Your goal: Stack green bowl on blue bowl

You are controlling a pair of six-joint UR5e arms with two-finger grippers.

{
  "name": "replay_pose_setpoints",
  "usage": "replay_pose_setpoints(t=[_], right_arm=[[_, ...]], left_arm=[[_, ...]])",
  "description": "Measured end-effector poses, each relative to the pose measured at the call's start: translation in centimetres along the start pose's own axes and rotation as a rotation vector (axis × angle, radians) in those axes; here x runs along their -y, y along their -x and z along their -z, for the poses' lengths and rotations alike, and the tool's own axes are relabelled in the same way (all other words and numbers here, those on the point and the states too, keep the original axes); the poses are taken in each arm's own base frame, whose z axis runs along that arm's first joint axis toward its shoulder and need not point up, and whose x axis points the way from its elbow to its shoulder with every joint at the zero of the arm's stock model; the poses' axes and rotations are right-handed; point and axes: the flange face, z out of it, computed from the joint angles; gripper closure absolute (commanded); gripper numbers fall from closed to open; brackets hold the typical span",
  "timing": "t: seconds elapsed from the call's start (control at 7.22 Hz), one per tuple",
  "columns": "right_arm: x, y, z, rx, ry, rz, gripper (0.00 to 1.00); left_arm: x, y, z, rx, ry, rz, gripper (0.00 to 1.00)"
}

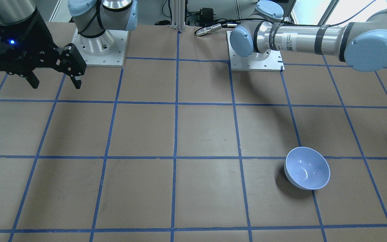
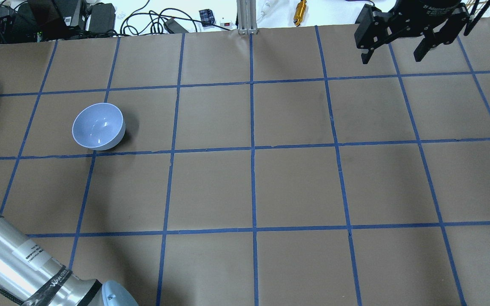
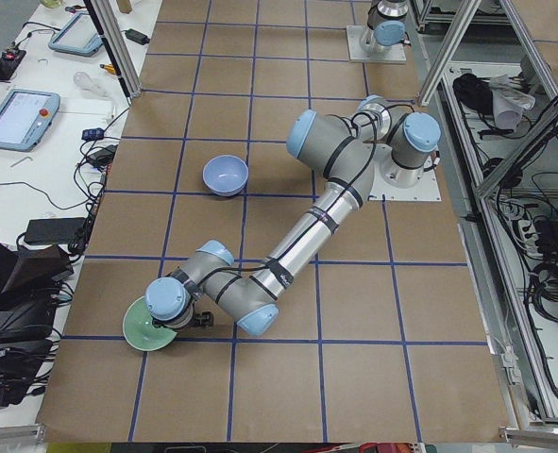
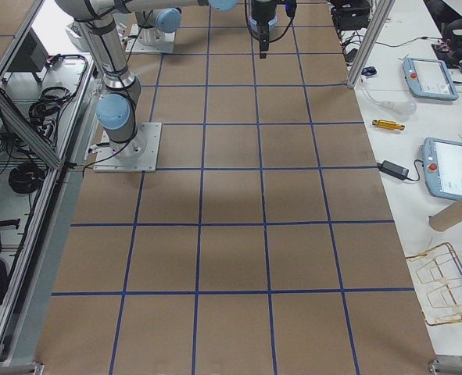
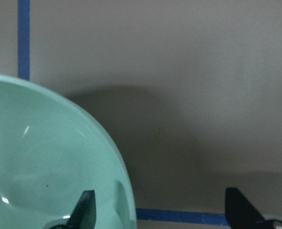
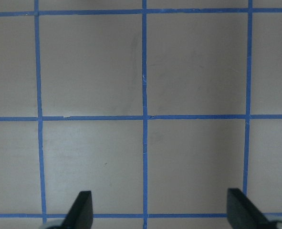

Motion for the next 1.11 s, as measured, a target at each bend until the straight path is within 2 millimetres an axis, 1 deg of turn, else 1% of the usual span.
replay_pose_setpoints(t=[0.14, 0.28, 0.55, 0.69, 0.83, 0.97, 1.11], right_arm=[[0.0, 0.0, 0.0, 0.0, 0.0, 0.0, 0.0], [0.0, 0.0, 0.0, 0.001, 0.0, 0.0, 0.0], [0.0, 0.0, 0.0, 0.0, 0.0, 0.0, 0.0], [0.0, 0.0, 0.0, 0.0, 0.0, 0.0, 0.0], [0.0, 0.0, 0.0, 0.001, 0.0, 0.0, 0.0], [0.0, 0.0, 0.0, 0.001, 0.0, 0.0, 0.0], [0.0, 0.0, 0.0, 0.001, 0.0, 0.0, 0.0]], left_arm=[[-0.1, 0.0, -0.2, 0.003, 0.003, -0.004, 0.9], [-0.1, 0.1, -0.3, 0.005, 0.004, -0.011, 1.0], [-0.2, 0.1, -0.2, 0.009, 0.009, -0.02, 1.0], [-0.2, 0.2, 0.2, 0.015, 0.014, -0.024, 1.0], [-0.1, 0.2, 0.9, 0.02, 0.02, -0.03, 1.0], [0.3, 0.4, 2.5, 0.029, 0.028, -0.037, 1.0], [1.2, 0.4, 5.0, 0.033, 0.031, -0.042, 1.0]])
